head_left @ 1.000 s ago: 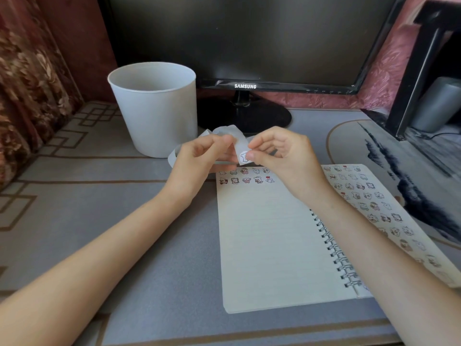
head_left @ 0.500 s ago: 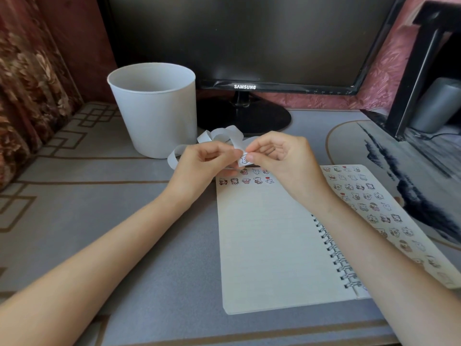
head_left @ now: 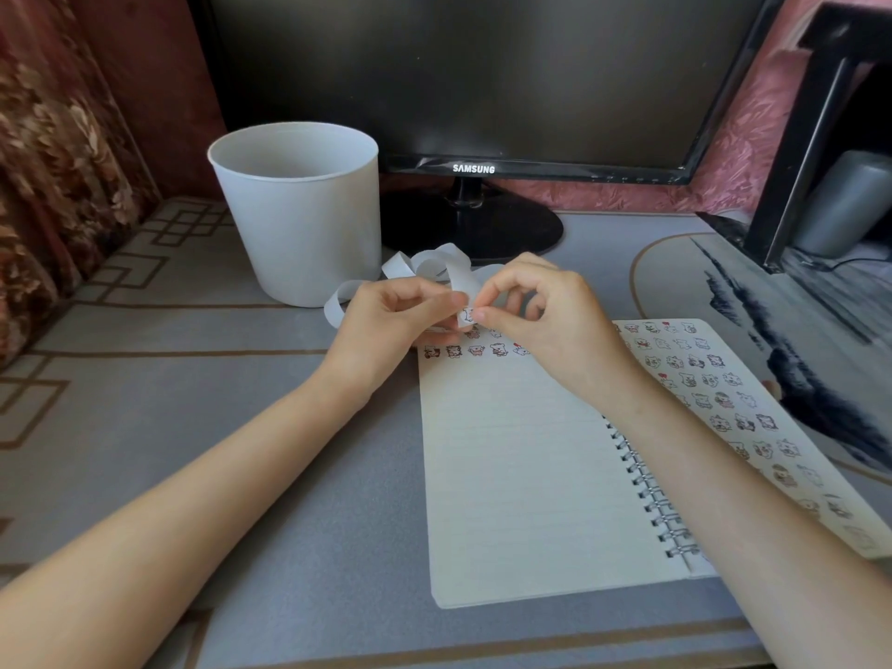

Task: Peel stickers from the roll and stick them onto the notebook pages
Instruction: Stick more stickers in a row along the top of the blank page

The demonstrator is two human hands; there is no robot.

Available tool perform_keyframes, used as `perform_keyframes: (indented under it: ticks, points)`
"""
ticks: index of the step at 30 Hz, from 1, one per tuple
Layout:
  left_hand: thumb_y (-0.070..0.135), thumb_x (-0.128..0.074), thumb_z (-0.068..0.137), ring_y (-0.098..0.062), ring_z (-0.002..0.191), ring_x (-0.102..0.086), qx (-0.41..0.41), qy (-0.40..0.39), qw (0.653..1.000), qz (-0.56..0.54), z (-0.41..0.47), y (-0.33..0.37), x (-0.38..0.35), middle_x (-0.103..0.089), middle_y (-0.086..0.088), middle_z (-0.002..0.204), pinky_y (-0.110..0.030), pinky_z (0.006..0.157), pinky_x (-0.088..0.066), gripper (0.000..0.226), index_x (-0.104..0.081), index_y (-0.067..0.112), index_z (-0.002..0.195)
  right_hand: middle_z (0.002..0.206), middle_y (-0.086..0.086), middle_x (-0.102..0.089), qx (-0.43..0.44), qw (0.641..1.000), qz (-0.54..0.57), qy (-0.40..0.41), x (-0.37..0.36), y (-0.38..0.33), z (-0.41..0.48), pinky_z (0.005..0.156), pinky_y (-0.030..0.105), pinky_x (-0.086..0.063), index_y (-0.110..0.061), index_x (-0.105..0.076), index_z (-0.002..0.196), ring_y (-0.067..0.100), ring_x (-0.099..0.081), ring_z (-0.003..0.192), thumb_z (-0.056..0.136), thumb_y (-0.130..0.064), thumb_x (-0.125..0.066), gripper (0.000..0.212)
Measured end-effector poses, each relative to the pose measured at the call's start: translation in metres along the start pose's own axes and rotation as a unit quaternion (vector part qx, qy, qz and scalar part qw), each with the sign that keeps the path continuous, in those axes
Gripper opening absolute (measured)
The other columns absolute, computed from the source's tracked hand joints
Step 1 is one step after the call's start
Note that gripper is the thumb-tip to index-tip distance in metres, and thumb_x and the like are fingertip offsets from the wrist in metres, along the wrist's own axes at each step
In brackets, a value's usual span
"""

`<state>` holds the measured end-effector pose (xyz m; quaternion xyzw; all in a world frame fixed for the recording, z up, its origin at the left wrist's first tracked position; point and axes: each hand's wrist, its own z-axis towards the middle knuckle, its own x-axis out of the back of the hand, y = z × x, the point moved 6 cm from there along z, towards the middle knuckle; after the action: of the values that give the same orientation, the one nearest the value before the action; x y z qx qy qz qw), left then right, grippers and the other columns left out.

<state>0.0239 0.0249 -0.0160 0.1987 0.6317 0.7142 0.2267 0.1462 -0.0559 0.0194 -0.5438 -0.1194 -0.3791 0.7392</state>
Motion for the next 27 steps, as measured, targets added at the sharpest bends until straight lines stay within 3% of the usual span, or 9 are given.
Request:
perform_keyframes:
  ticks: [5, 9, 12, 15, 21, 27]
  points:
    - [0.011, -0.063, 0.088, -0.019, 0.081, -0.068, 0.021, 0.014, 1.0, -0.005, 0.002, -0.003, 0.004, -0.07, -0.011, 0.081, -0.026, 0.074, -0.059, 0.015, -0.069, -0.003, 0.087, 0.085, -0.011, -0.055, 0.015, 1.0, 0.01, -0.024, 0.002, -0.002, -0.001, 0.062, 0.009, -0.036, -0.016, -0.069, 0.079, 0.0, -0.048, 0.066, 0.08, -0.011, -0.074, 0.007]
    - [0.012, -0.064, 0.088, -0.012, 0.076, -0.068, 0.021, 0.019, 0.999, 0.015, 0.002, -0.005, 0.004, -0.07, -0.004, 0.073, -0.026, 0.076, -0.058, 0.016, -0.07, -0.003, 0.086, 0.078, -0.002, -0.068, -0.104, 0.993, 0.049, 0.001, 0.026, 0.015, 0.003, 0.066, 0.02, -0.048, -0.013, -0.07, 0.082, 0.006, -0.057, 0.065, 0.078, -0.02, -0.076, 0.01]
    - [0.012, -0.064, 0.087, -0.01, 0.074, -0.067, 0.023, 0.014, 0.999, 0.023, 0.002, -0.006, 0.004, -0.069, -0.005, 0.074, -0.024, 0.074, -0.058, 0.015, -0.07, -0.001, 0.084, 0.07, -0.004, -0.067, -0.211, 0.976, 0.034, -0.041, 0.038, 0.036, -0.001, 0.063, 0.017, -0.044, -0.013, -0.071, 0.082, 0.006, -0.054, 0.06, 0.077, -0.02, -0.076, 0.011]
    - [0.012, -0.065, 0.087, -0.013, 0.077, -0.066, 0.031, 0.016, 0.999, 0.027, 0.003, -0.008, 0.005, -0.069, -0.008, 0.077, -0.023, 0.074, -0.058, 0.014, -0.07, 0.001, 0.082, 0.066, -0.005, -0.065, -0.257, 0.964, 0.014, -0.062, 0.042, 0.047, -0.005, 0.053, 0.014, -0.038, -0.014, -0.072, 0.082, 0.004, -0.048, 0.055, 0.077, -0.021, -0.075, 0.009]
    - [0.011, -0.065, 0.087, -0.012, 0.072, -0.065, 0.041, 0.019, 0.999, 0.031, 0.003, -0.009, 0.006, -0.066, -0.001, 0.068, -0.02, 0.071, -0.057, 0.013, -0.069, 0.007, 0.075, 0.071, 0.001, -0.074, -0.268, 0.959, -0.011, -0.093, 0.038, 0.052, -0.006, 0.073, 0.032, -0.044, -0.014, -0.073, 0.075, 0.013, -0.058, 0.068, 0.074, -0.017, -0.077, 0.006]
    - [0.011, -0.065, 0.087, -0.01, 0.068, -0.066, 0.042, 0.022, 0.998, 0.031, 0.003, -0.008, 0.006, -0.066, -0.002, 0.068, -0.017, 0.068, -0.056, 0.013, -0.069, 0.006, 0.075, 0.076, 0.004, -0.074, -0.258, 0.96, -0.037, -0.098, 0.037, 0.052, -0.006, 0.075, 0.039, -0.047, -0.014, -0.073, 0.075, 0.02, -0.059, 0.074, 0.074, -0.017, -0.078, 0.007]
